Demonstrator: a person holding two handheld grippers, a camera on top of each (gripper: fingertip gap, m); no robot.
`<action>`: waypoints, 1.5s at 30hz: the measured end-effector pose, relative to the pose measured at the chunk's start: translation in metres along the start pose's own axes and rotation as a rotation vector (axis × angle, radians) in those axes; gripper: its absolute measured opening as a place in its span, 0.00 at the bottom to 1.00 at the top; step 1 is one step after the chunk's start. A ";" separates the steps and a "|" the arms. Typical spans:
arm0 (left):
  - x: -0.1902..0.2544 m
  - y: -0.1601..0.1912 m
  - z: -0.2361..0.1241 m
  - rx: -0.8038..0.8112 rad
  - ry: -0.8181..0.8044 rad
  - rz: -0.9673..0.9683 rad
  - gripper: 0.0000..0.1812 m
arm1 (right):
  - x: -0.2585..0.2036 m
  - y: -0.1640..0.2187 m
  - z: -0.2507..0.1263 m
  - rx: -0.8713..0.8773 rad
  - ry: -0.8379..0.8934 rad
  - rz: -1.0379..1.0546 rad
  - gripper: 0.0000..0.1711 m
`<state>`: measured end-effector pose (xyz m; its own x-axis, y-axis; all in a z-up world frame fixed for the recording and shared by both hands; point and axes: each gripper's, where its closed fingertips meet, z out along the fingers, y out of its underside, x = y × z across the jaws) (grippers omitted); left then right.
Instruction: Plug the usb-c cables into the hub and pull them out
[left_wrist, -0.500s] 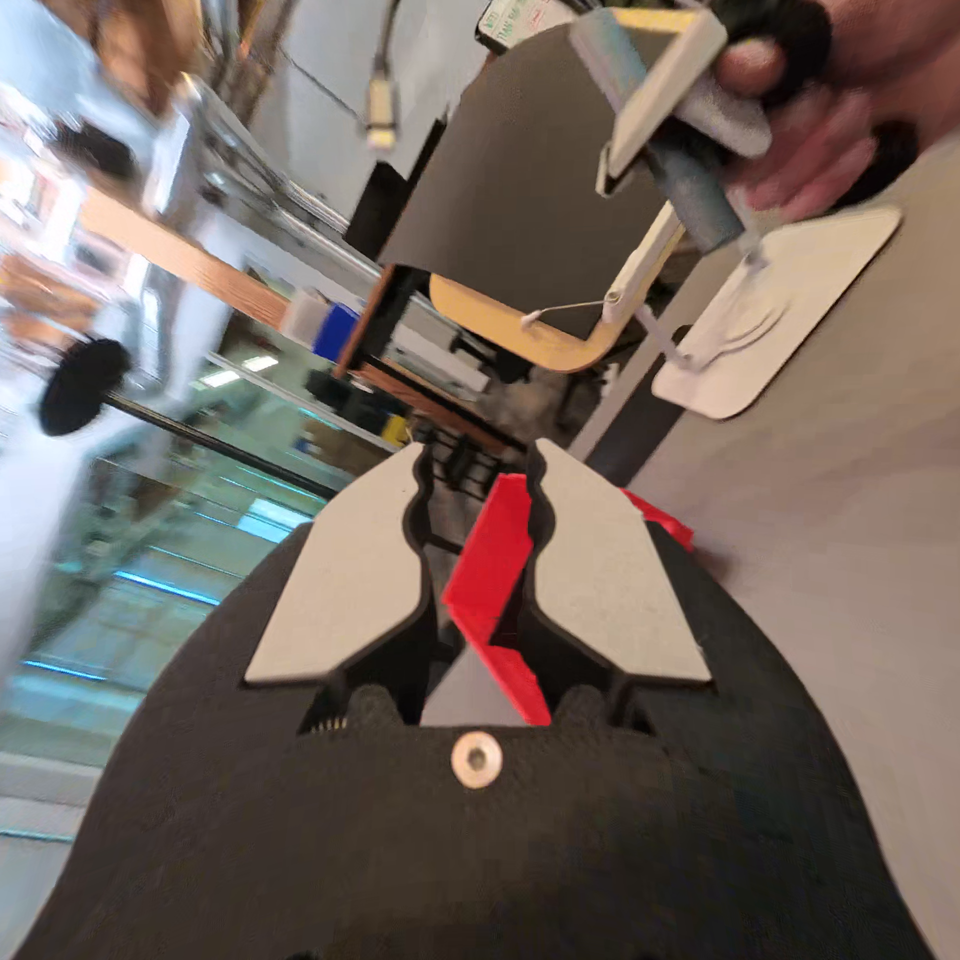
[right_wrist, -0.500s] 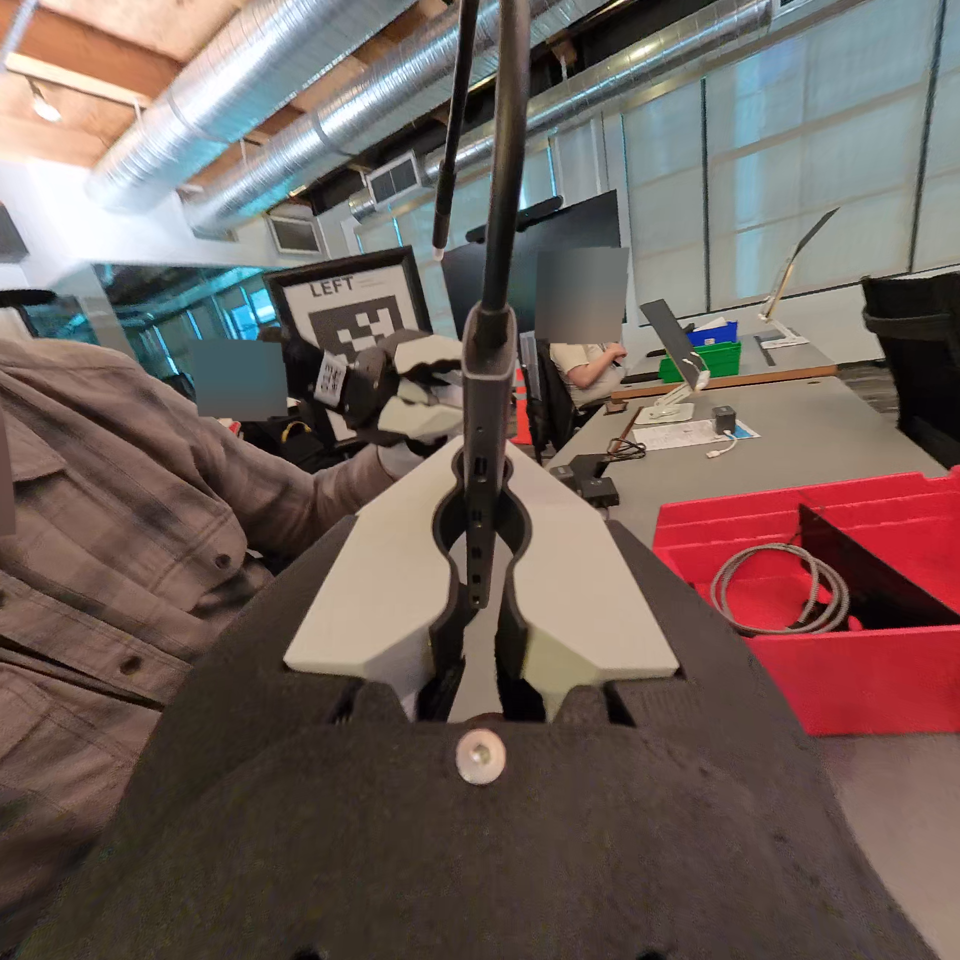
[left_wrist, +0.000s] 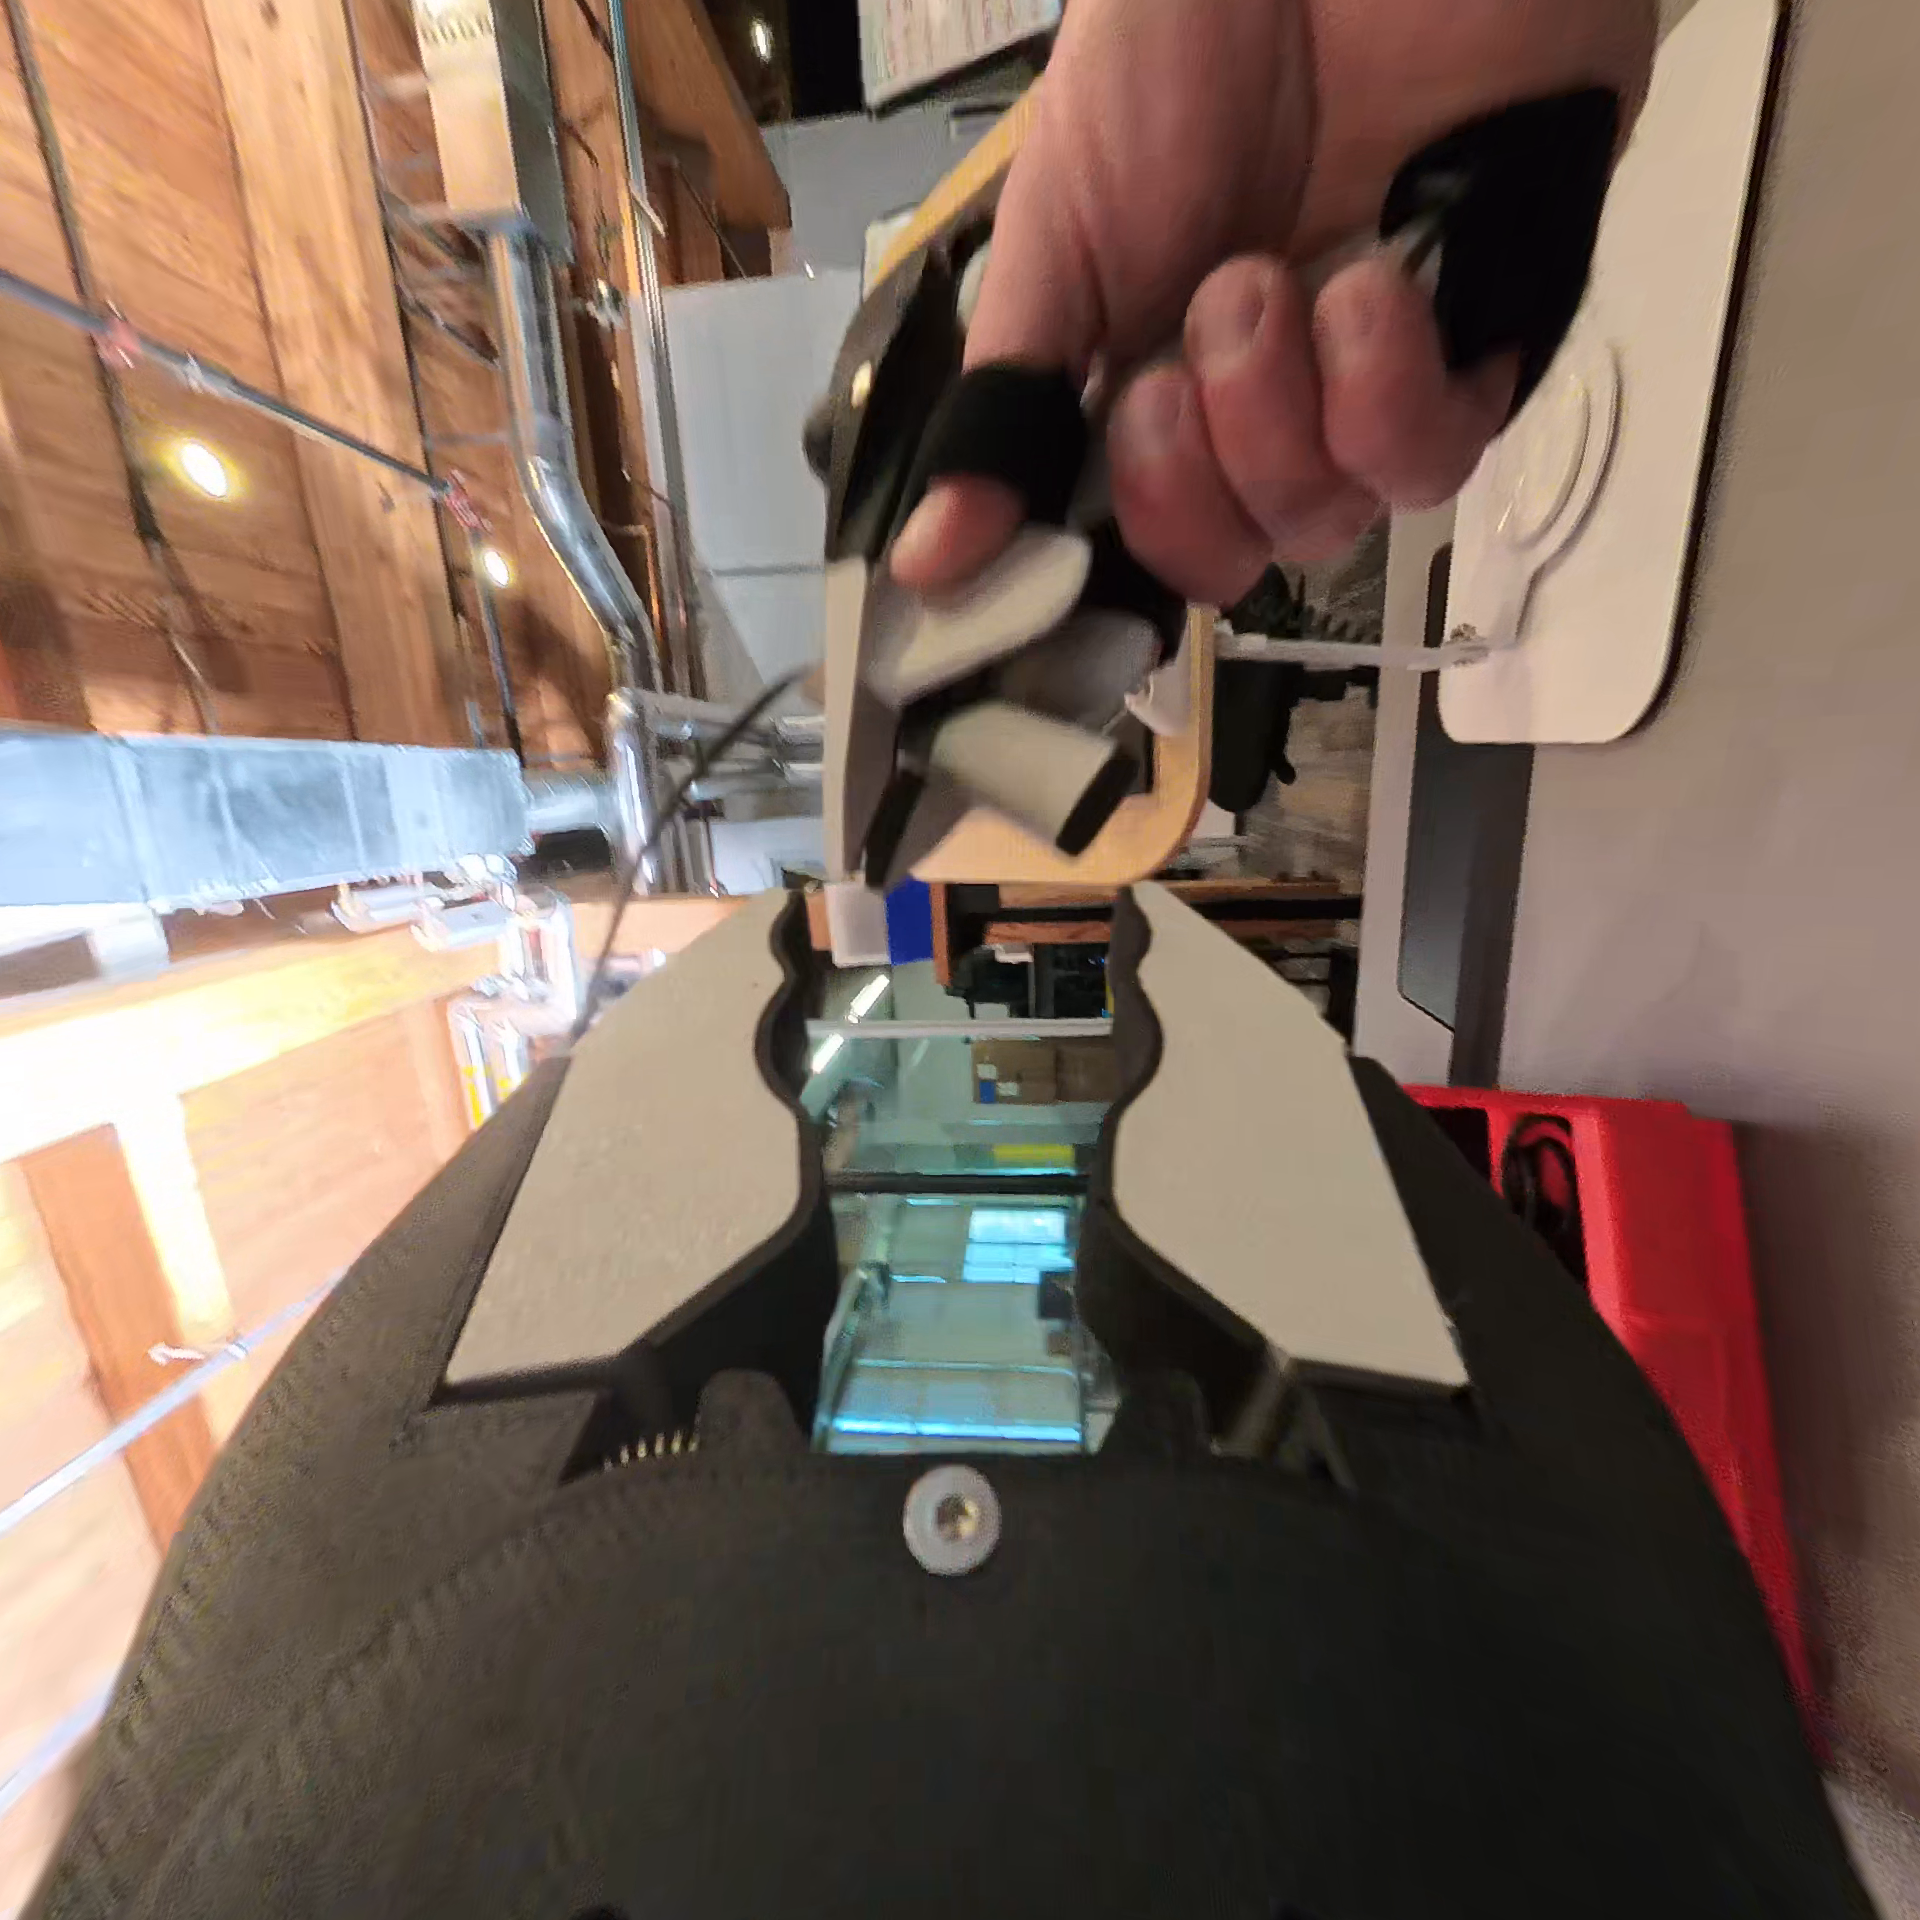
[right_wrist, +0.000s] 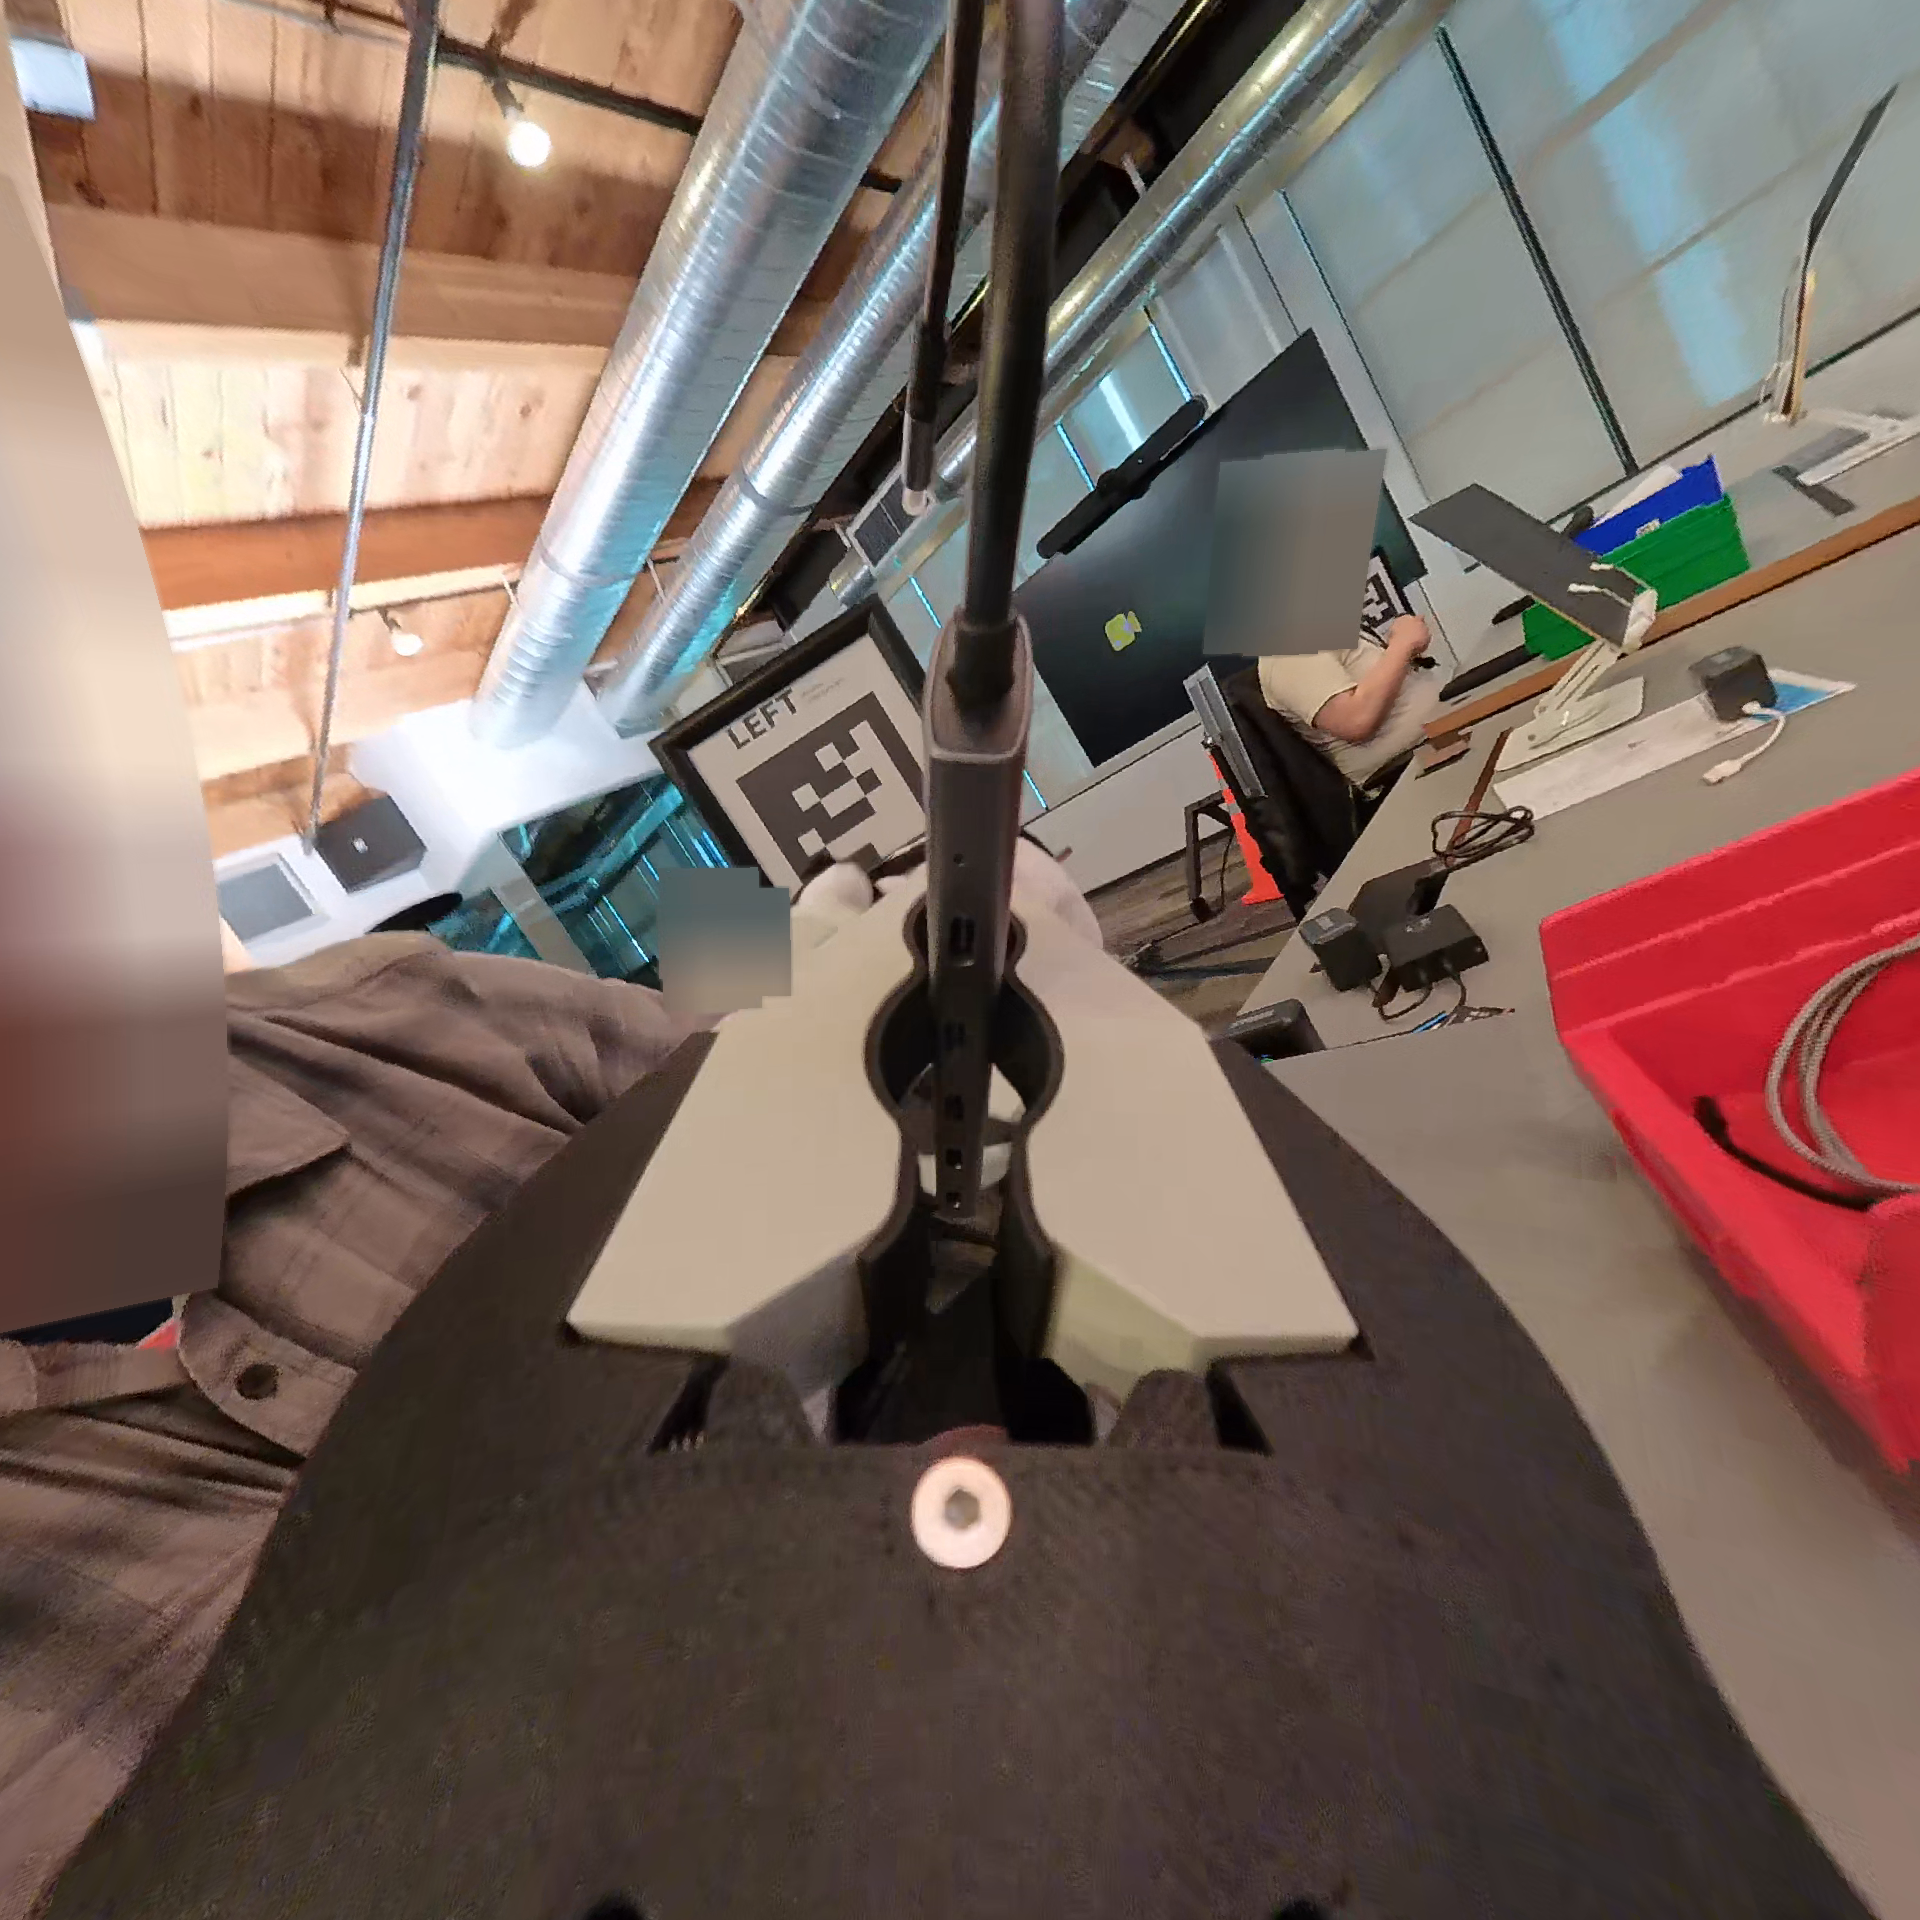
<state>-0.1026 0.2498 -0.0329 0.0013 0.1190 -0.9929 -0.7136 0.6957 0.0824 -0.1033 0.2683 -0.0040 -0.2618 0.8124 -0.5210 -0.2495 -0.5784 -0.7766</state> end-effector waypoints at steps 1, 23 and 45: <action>0.003 -0.006 0.004 0.016 -0.006 0.038 0.28 | 0.002 0.001 0.002 0.010 -0.007 0.027 0.01; 0.001 0.003 0.015 -0.010 0.005 -0.010 0.06 | 0.039 0.013 0.003 0.047 0.042 0.184 0.36; -0.054 -0.015 -0.017 0.135 0.389 -0.605 0.06 | 0.018 0.009 -0.009 -0.421 0.554 -1.158 0.31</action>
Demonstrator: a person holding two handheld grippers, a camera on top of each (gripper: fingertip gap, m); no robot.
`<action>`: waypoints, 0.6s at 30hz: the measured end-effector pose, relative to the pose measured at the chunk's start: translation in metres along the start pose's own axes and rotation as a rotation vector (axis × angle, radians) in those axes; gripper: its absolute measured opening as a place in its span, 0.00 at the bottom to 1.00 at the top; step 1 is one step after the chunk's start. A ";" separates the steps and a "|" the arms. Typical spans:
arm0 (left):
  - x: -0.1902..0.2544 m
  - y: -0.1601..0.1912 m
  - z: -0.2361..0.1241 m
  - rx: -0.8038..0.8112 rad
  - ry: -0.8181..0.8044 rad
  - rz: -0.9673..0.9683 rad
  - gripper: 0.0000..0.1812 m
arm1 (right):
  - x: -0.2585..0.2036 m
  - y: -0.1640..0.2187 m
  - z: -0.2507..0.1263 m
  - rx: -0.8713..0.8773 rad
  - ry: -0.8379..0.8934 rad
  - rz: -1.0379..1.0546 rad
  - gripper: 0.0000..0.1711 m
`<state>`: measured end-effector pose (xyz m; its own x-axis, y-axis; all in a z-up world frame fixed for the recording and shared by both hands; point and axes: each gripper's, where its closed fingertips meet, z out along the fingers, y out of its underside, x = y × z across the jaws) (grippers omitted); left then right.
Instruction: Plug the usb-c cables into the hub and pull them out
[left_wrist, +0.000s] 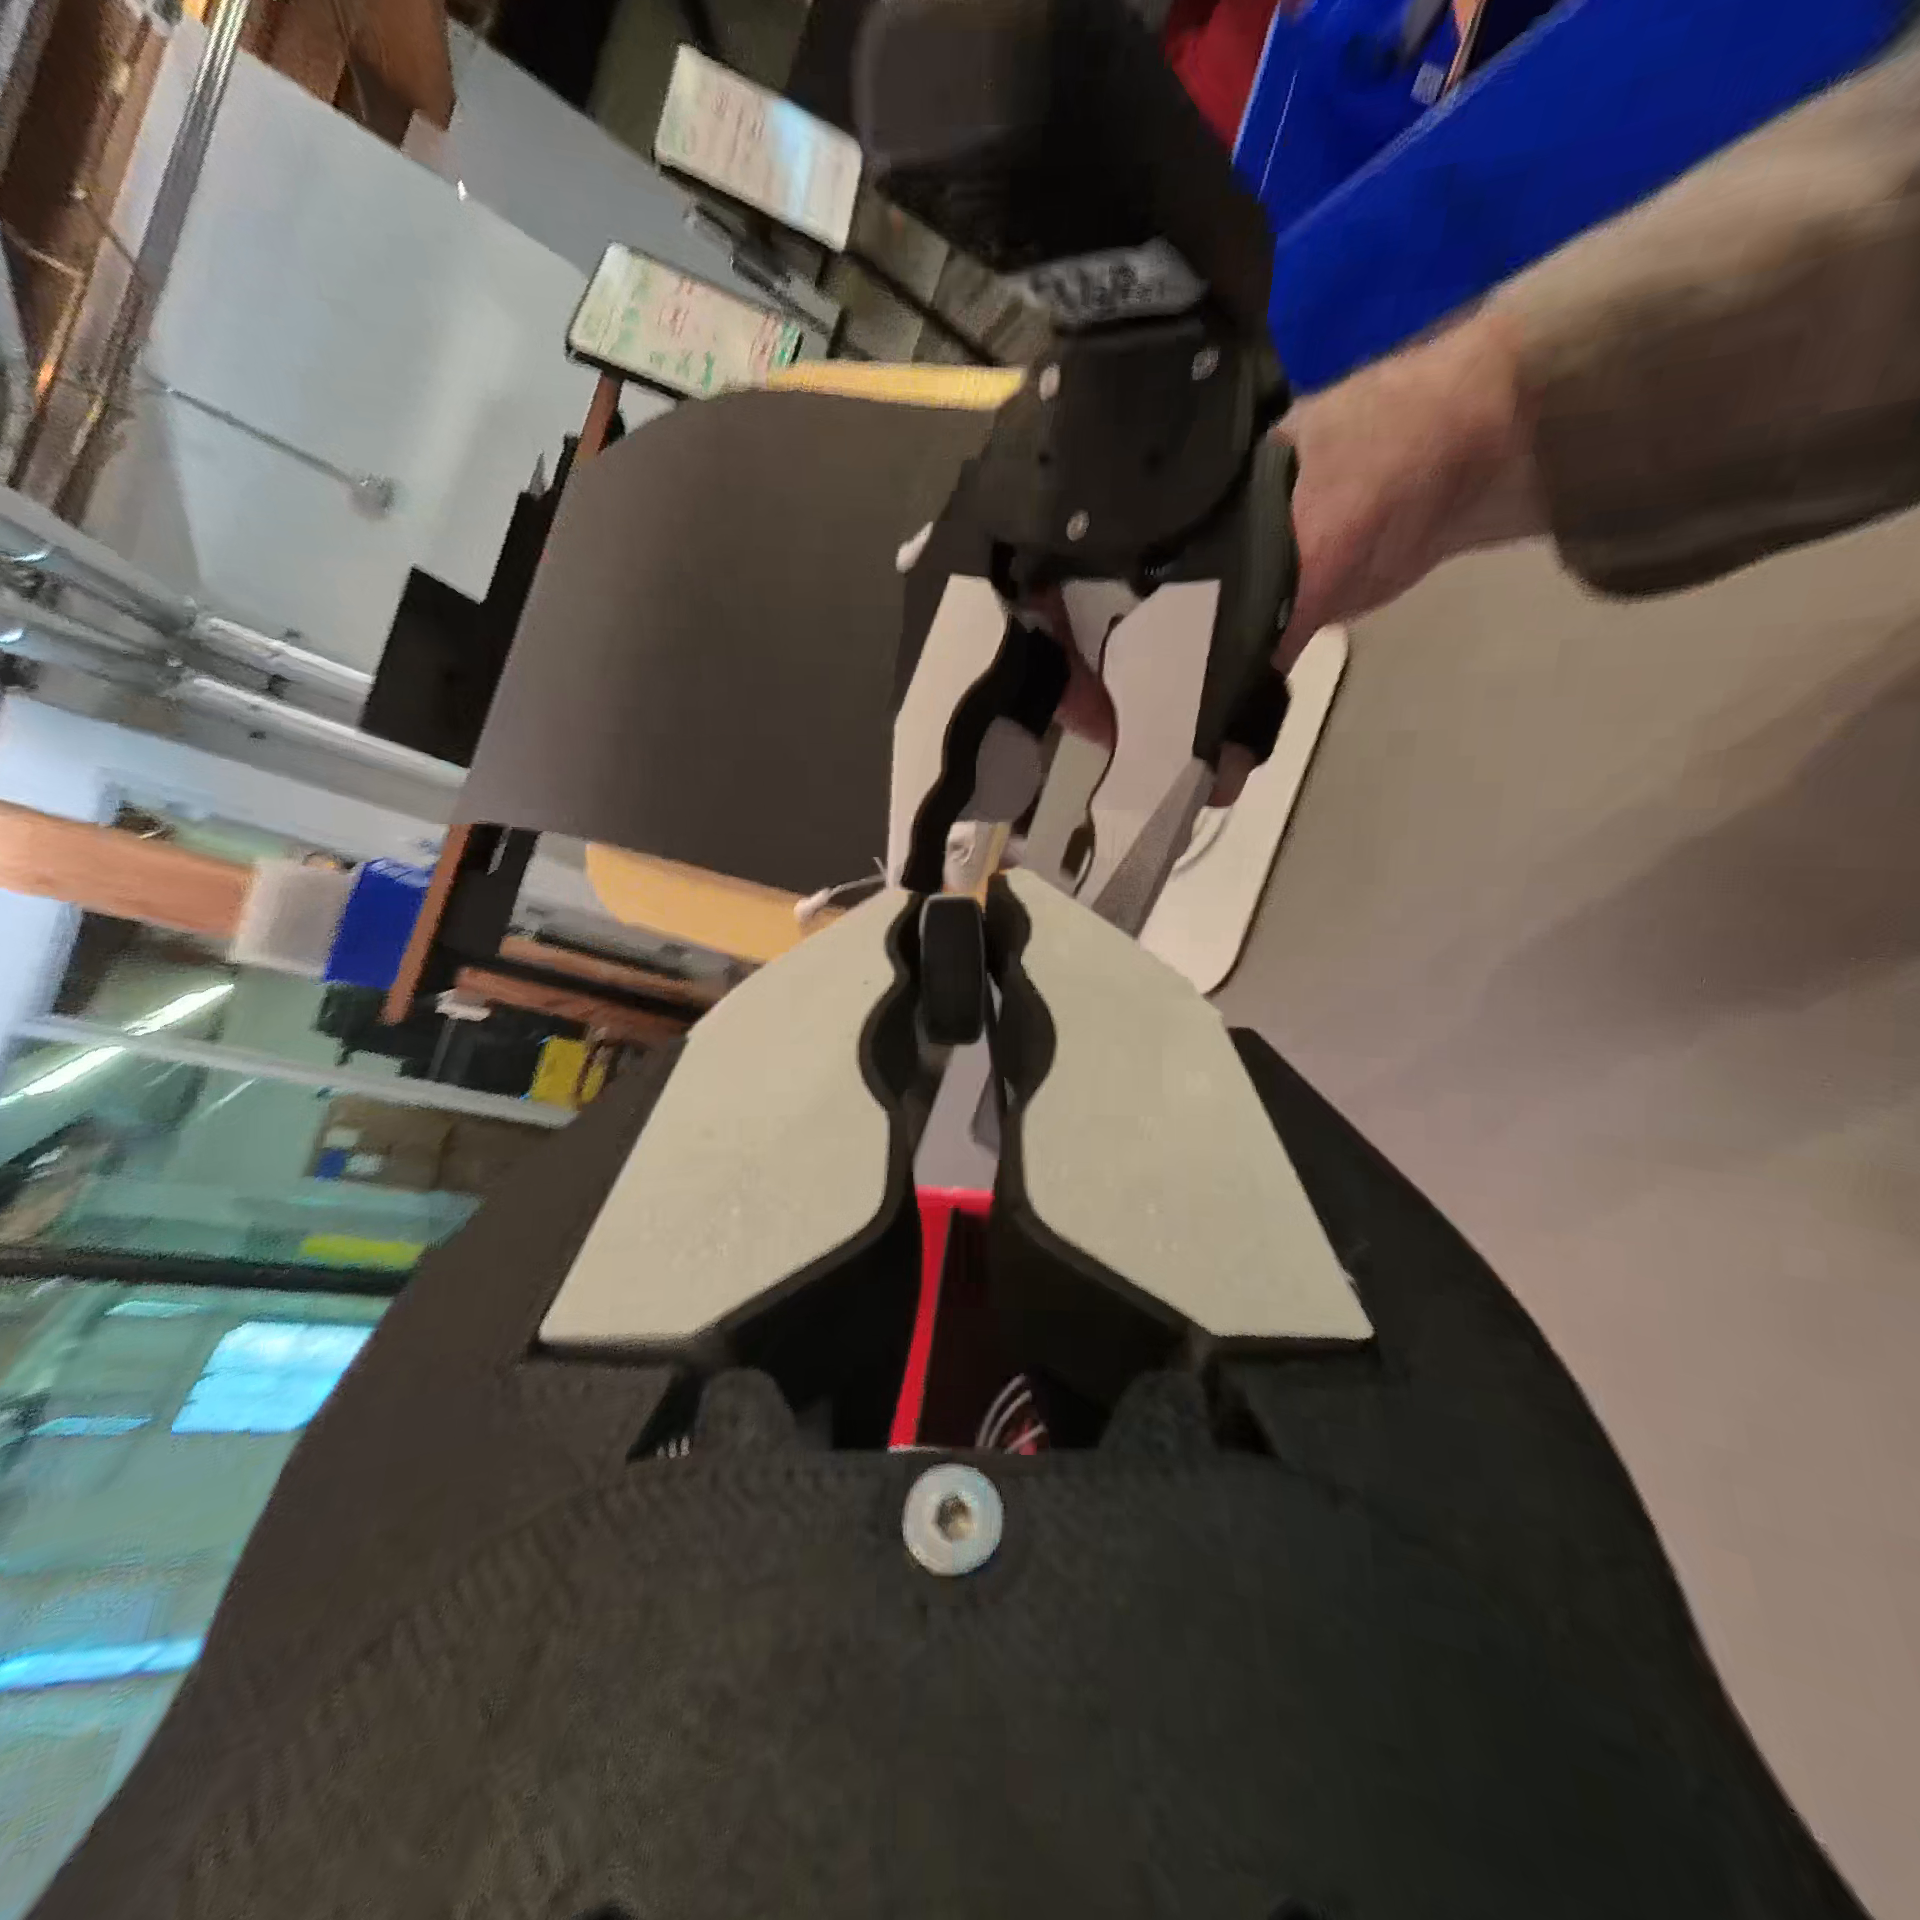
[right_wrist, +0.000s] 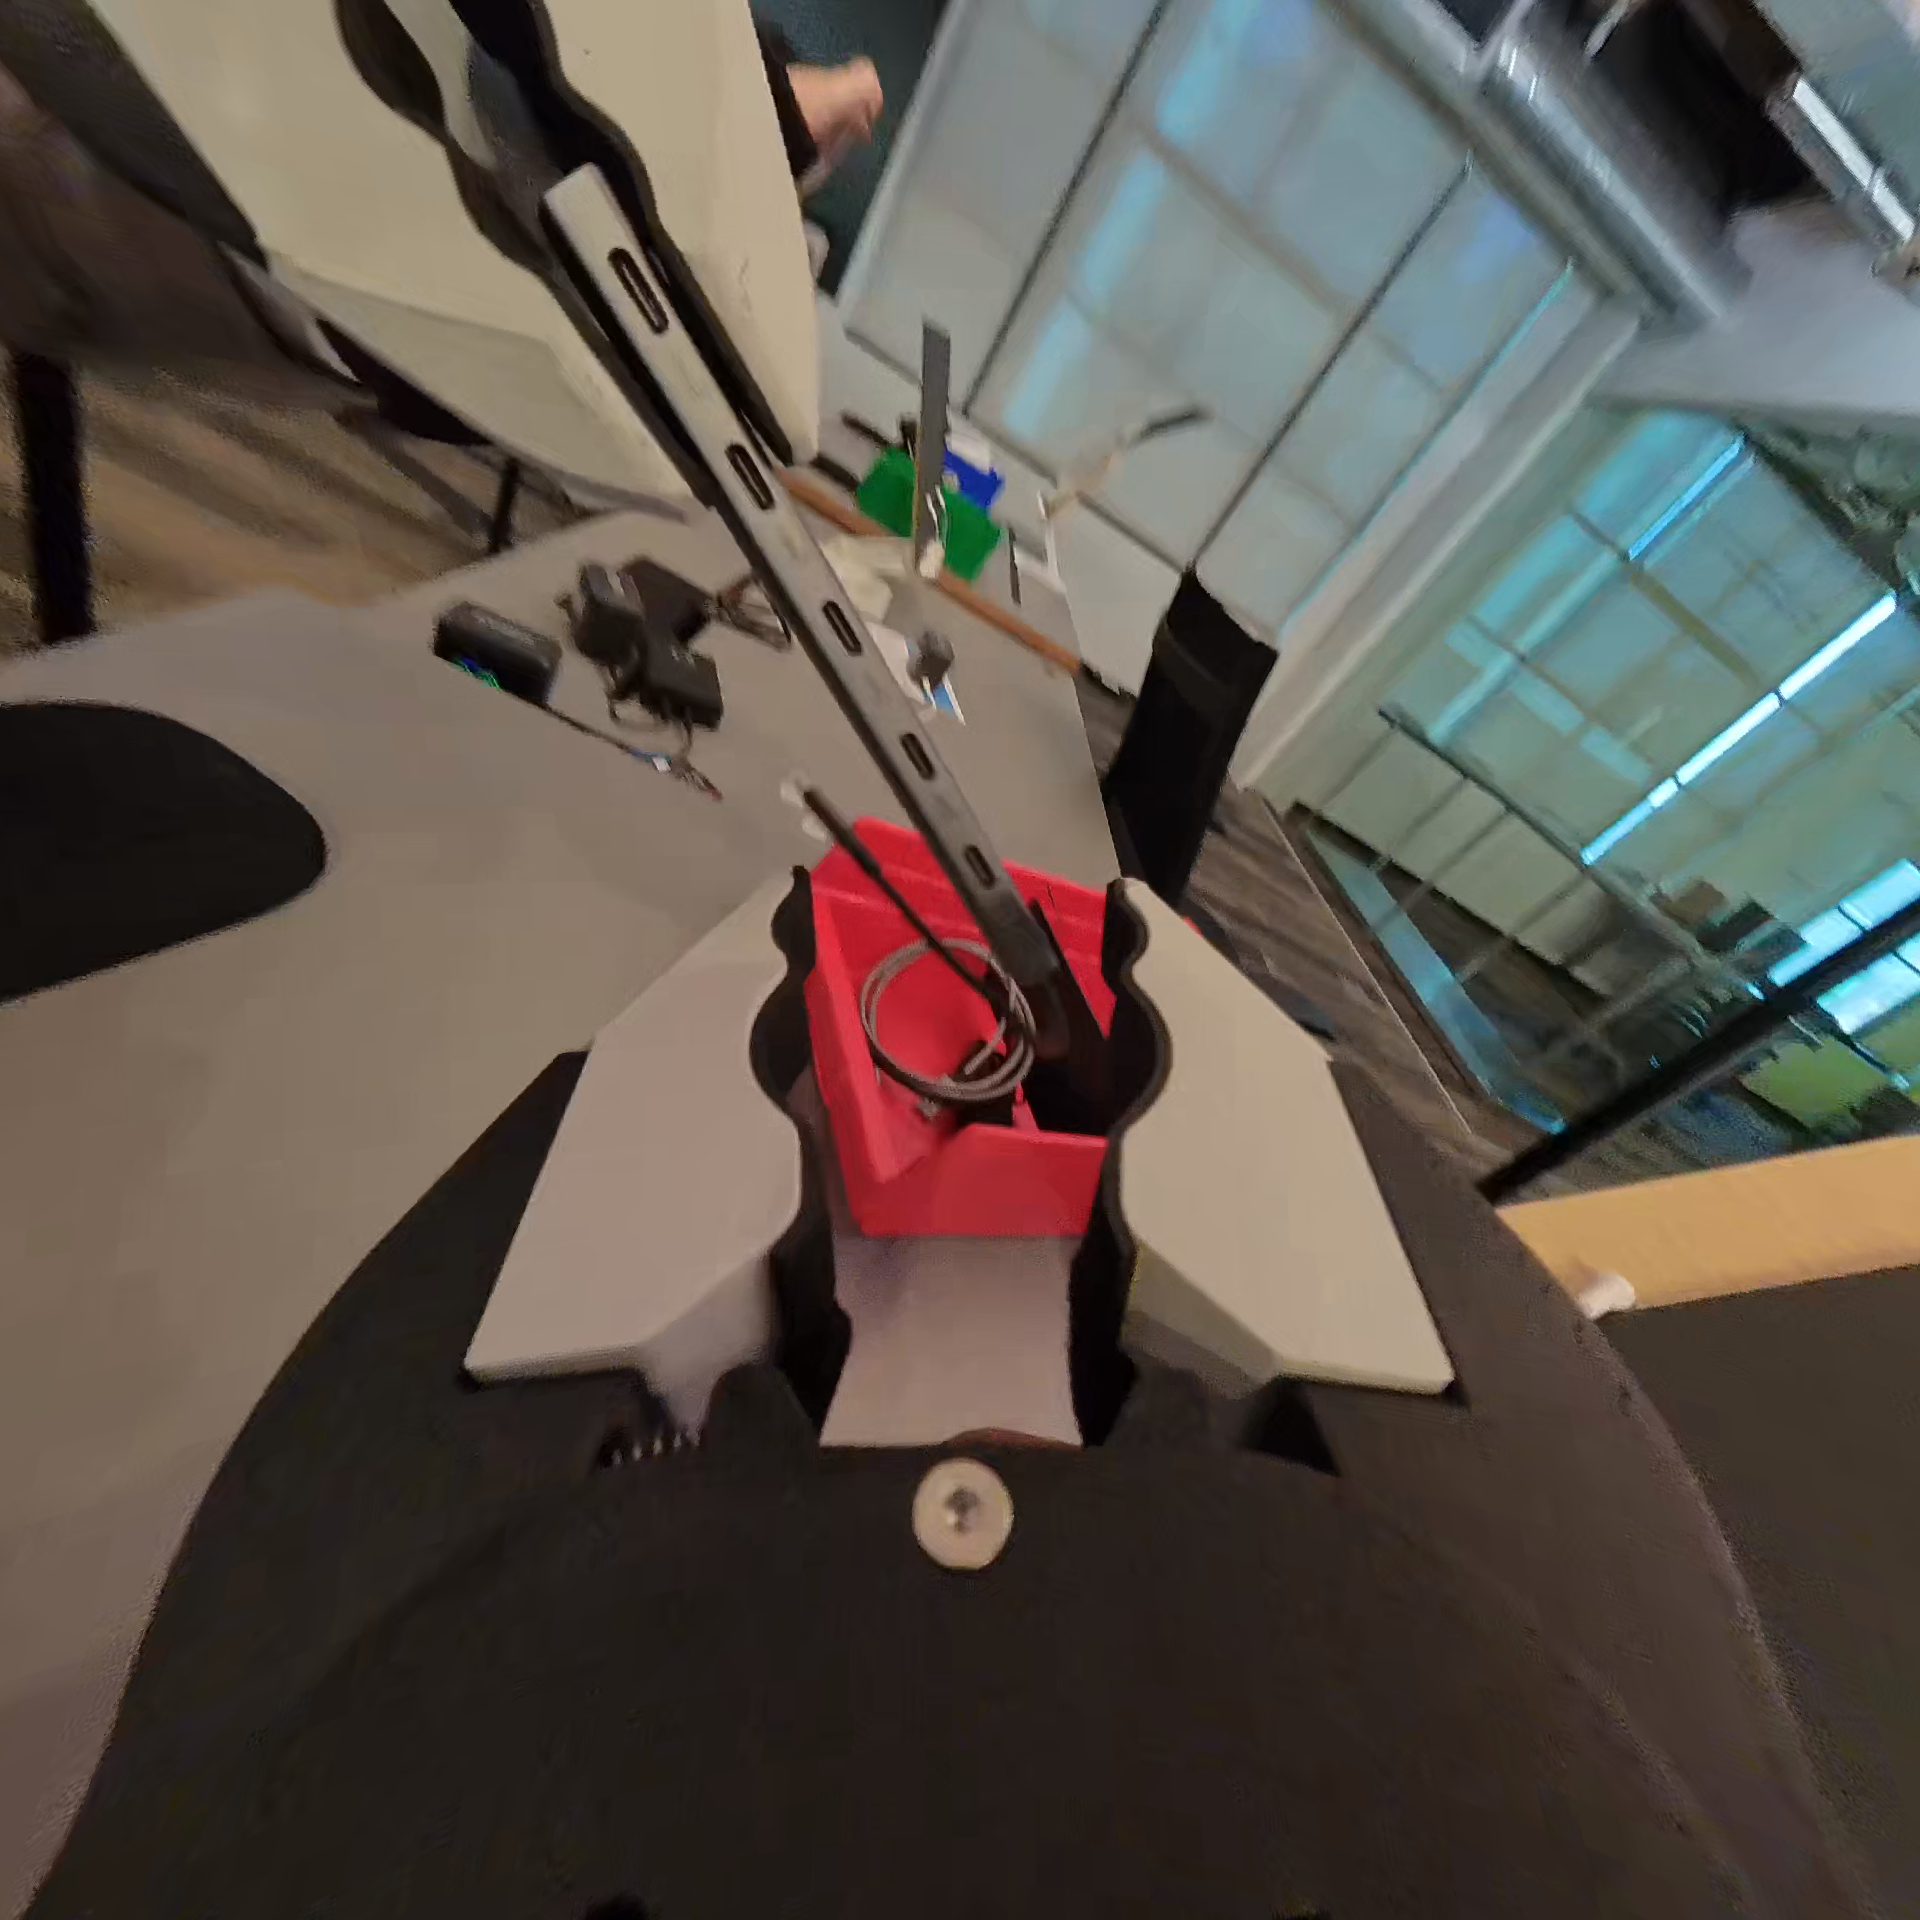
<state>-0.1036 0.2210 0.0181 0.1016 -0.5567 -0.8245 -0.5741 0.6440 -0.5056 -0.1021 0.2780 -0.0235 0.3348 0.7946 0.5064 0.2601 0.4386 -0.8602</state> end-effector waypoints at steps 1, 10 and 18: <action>0.001 -0.008 -0.005 0.055 0.041 -0.041 0.06 | 0.000 -0.005 -0.004 0.039 -0.015 0.016 0.31; -0.018 -0.059 -0.047 0.532 0.209 -0.450 0.06 | -0.023 -0.076 -0.048 0.505 -0.252 0.132 0.19; -0.030 -0.058 -0.053 0.736 0.208 -0.608 0.06 | -0.029 -0.109 -0.052 0.672 -0.290 0.174 0.08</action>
